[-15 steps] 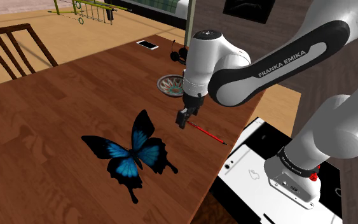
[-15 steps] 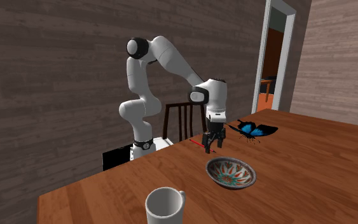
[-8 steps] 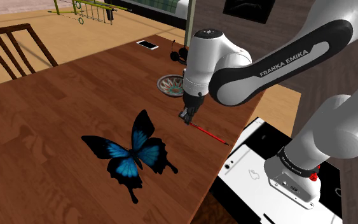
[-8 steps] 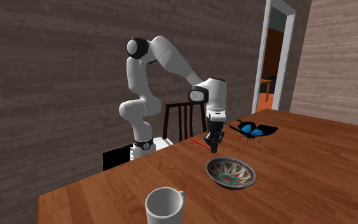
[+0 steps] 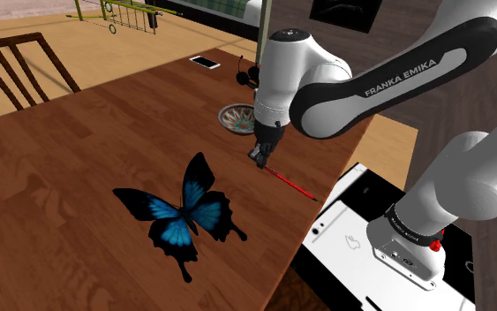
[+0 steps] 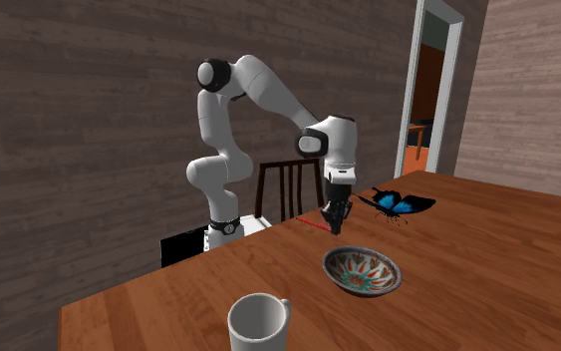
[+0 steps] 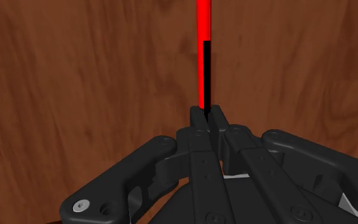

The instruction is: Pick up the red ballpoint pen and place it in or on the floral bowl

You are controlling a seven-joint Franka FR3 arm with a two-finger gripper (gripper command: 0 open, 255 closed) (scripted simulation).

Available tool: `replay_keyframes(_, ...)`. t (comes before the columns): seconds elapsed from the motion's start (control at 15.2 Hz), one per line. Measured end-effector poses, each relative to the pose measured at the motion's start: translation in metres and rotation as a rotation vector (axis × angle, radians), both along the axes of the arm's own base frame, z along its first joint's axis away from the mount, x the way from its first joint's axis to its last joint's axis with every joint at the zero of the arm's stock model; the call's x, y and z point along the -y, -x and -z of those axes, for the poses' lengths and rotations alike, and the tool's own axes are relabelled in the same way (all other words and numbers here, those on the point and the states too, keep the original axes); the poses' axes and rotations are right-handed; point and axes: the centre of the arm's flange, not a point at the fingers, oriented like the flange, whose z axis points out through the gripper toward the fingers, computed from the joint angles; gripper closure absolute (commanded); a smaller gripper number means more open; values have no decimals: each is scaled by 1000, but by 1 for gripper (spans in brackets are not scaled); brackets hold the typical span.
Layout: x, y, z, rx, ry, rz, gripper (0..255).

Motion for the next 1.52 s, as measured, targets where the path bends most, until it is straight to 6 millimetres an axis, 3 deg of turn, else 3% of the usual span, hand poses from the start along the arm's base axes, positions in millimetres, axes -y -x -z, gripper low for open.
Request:
replay_keyframes(1.25, 1, 1, -98, 0, 0, 0, 255)
replay_keyframes(1.52, 10, -38, -105, 0, 0, 0, 255)
